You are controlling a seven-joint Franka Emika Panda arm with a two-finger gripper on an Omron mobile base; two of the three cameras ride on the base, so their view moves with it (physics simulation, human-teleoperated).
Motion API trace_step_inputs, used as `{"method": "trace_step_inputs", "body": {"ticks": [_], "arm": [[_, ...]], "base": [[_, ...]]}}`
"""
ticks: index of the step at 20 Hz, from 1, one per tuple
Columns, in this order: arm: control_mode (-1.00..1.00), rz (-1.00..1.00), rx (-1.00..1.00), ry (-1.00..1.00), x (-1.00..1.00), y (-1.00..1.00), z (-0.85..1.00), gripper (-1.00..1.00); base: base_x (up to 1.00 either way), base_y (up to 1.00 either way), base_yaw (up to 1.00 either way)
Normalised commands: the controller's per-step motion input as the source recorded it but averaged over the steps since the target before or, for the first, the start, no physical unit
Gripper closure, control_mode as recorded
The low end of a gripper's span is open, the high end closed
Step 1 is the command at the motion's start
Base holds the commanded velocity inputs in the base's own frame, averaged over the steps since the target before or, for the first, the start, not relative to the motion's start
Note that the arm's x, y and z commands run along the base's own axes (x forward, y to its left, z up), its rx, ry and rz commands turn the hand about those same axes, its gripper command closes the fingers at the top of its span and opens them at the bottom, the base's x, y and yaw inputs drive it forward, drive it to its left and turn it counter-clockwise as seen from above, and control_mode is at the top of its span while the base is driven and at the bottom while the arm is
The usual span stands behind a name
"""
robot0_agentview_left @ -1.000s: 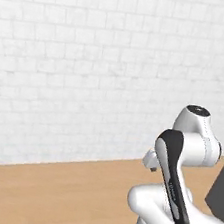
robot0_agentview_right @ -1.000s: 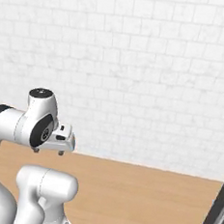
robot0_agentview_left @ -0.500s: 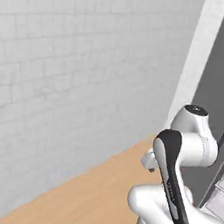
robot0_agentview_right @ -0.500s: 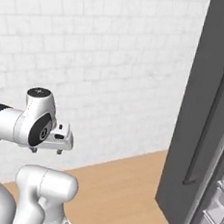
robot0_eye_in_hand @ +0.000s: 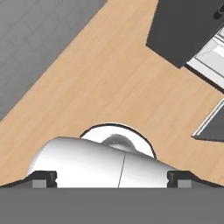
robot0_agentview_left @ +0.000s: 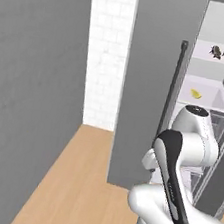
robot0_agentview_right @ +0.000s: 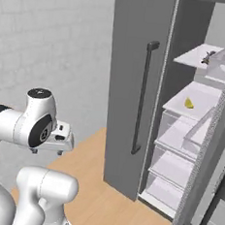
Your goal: Place one lemon wedge and one fish in each tupperware on the nearby counter, to pack two identical lunches.
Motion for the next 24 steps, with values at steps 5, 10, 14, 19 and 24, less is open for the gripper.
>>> {"method": "trace_step_inputs", "body": {"ticks": [5,10,14,19,24], "arm": [[1.0,0.0,0.0,0.0,0.0,0.0,0.0,-1.0],[1.0,0.0,0.0,0.0,0.0,0.0,0.0,-1.0],[1.0,0.0,0.0,0.0,0.0,0.0,0.0,-1.0],[1.0,0.0,0.0,0.0,0.0,0.0,0.0,-1.0],[1.0,0.0,0.0,0.0,0.0,0.0,0.0,-1.0]], "base": [[0.73,0.64,-0.62],[0.78,0.21,-0.54],[0.04,-0.15,-0.71],[0.06,-0.3,-0.4],[0.37,-0.49,0.07]]}}
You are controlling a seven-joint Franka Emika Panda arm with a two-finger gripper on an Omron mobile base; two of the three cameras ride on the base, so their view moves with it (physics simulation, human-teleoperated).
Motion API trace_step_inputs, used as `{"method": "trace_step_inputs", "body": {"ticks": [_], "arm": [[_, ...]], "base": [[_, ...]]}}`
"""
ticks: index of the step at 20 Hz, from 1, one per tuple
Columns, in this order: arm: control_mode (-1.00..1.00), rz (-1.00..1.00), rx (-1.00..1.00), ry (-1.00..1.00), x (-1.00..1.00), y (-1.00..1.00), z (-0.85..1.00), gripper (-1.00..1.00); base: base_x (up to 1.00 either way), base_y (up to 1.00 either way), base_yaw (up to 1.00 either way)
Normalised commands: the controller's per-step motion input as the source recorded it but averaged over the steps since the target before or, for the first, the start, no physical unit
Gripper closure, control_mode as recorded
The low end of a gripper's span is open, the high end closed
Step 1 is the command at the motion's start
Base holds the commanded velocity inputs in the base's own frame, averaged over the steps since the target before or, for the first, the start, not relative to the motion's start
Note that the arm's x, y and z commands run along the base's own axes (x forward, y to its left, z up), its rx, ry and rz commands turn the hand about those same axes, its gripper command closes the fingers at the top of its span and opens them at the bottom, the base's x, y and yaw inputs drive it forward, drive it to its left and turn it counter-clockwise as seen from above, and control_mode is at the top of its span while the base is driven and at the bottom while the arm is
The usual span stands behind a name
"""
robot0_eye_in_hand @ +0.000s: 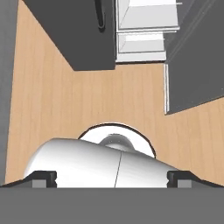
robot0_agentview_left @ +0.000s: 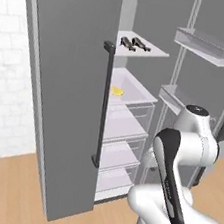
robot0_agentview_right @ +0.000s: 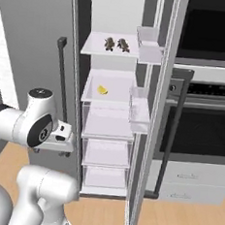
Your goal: Place one lemon wedge and one fish in each tupperware on the nearby counter, to pack two identical lunches.
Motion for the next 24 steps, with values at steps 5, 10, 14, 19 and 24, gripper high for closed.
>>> {"method": "trace_step_inputs", "body": {"ticks": [5,10,14,19,24], "arm": [[1.0,0.0,0.0,0.0,0.0,0.0,0.0,-1.0],[1.0,0.0,0.0,0.0,0.0,0.0,0.0,-1.0],[1.0,0.0,0.0,0.0,0.0,0.0,0.0,-1.0],[1.0,0.0,0.0,0.0,0.0,0.0,0.0,-1.0],[1.0,0.0,0.0,0.0,0.0,0.0,0.0,-1.0]], "base": [[0.4,-0.46,0.1],[0.82,-0.02,0.03],[1.0,0.0,0.0],[0.25,-0.17,0.05],[-0.03,-0.14,0.1]]}}
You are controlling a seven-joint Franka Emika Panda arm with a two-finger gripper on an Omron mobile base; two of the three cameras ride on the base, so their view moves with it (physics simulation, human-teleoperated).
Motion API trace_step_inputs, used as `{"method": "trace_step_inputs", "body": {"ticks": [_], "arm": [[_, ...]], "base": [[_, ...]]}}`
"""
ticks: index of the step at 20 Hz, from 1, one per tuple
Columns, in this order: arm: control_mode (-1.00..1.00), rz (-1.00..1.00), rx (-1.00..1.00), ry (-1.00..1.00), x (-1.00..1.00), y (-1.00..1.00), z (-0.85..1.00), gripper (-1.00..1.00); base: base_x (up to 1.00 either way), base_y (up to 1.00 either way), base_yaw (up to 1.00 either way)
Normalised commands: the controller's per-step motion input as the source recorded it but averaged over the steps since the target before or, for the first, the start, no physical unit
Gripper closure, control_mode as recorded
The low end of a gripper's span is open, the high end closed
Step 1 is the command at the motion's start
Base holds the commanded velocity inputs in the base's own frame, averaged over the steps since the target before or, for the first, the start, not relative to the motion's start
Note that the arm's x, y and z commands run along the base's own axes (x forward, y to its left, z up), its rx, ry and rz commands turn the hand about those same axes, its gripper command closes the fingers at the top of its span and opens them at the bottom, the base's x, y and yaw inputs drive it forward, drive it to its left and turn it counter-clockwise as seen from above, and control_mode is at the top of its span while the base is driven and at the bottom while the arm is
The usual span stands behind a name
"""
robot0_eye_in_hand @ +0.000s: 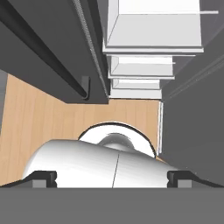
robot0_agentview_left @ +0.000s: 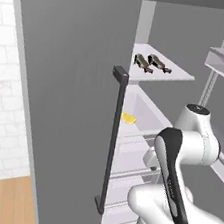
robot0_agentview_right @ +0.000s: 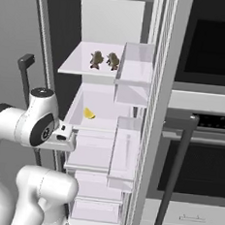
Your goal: Place one lemon wedge and one fish in each tupperware on the nearby counter, to pack two identical lunches.
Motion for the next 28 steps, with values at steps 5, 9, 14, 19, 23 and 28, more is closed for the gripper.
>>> {"method": "trace_step_inputs", "body": {"ticks": [5,9,14,19,23,28], "arm": [[1.0,0.0,0.0,0.0,0.0,0.0,0.0,-1.0],[1.0,0.0,0.0,0.0,0.0,0.0,0.0,-1.0],[1.0,0.0,0.0,0.0,0.0,0.0,0.0,-1.0],[1.0,0.0,0.0,0.0,0.0,0.0,0.0,-1.0],[-1.0,0.02,-0.04,-0.09,-0.03,0.03,0.1,-1.0],[-1.0,0.14,-0.28,-0.57,-0.16,0.18,0.68,-1.0]], "base": [[0.07,-0.36,0.0],[0.25,-0.44,-0.1],[0.18,-0.17,-0.06],[-0.02,0.02,0.0],[0.0,0.09,0.02],[0.0,0.0,0.0]]}}
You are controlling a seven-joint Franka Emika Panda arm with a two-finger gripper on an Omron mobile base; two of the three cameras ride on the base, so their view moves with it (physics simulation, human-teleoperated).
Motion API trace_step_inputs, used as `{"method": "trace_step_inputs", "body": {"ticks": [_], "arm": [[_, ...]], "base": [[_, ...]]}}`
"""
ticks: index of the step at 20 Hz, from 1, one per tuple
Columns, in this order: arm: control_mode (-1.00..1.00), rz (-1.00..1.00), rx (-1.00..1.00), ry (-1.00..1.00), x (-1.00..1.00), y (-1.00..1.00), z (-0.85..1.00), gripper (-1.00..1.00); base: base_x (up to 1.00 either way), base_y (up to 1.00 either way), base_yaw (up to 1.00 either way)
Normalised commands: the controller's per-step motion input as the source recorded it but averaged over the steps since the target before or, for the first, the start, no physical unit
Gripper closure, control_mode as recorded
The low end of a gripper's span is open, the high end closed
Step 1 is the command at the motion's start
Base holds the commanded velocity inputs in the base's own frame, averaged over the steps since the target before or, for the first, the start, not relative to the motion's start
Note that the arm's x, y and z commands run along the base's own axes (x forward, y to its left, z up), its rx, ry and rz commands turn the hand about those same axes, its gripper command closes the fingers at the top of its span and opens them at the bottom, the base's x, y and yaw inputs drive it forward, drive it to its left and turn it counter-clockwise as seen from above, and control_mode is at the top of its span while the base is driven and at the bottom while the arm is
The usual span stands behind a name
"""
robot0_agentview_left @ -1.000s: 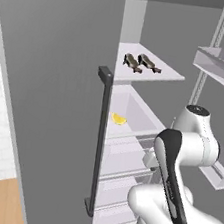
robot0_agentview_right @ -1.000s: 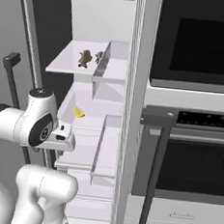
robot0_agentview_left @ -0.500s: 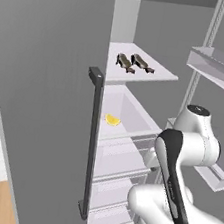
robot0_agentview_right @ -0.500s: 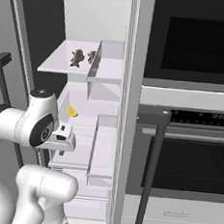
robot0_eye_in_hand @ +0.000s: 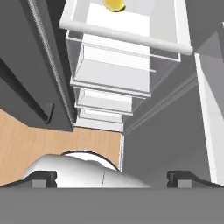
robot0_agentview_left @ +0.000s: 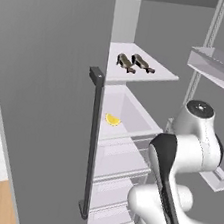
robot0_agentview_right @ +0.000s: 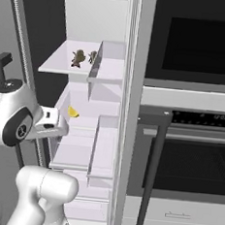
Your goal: Place one lemon wedge and one fish in each tupperware on the nearby counter, to pack two identical lunches.
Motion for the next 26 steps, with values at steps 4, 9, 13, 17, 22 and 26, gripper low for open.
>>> {"method": "trace_step_inputs", "body": {"ticks": [4,9,13,17,22,26], "arm": [[-1.0,0.15,-0.23,-0.66,-0.05,0.16,0.88,-1.0],[-1.0,0.05,-0.01,-0.56,0.41,0.0,0.95,-1.0],[-1.0,0.0,0.23,-0.15,0.85,-0.06,0.72,-1.0],[-1.0,0.0,0.37,0.0,1.0,-0.12,0.49,-1.0],[-1.0,0.0,0.43,0.01,0.97,-0.08,0.15,-1.0],[-1.0,0.0,0.04,0.19,0.44,0.31,0.05,-1.0]], "base": [[0.0,0.0,0.0],[0.0,0.0,0.0],[0.0,0.0,0.0],[0.0,0.0,0.0],[0.0,0.0,0.0],[0.0,0.0,0.0]]}}
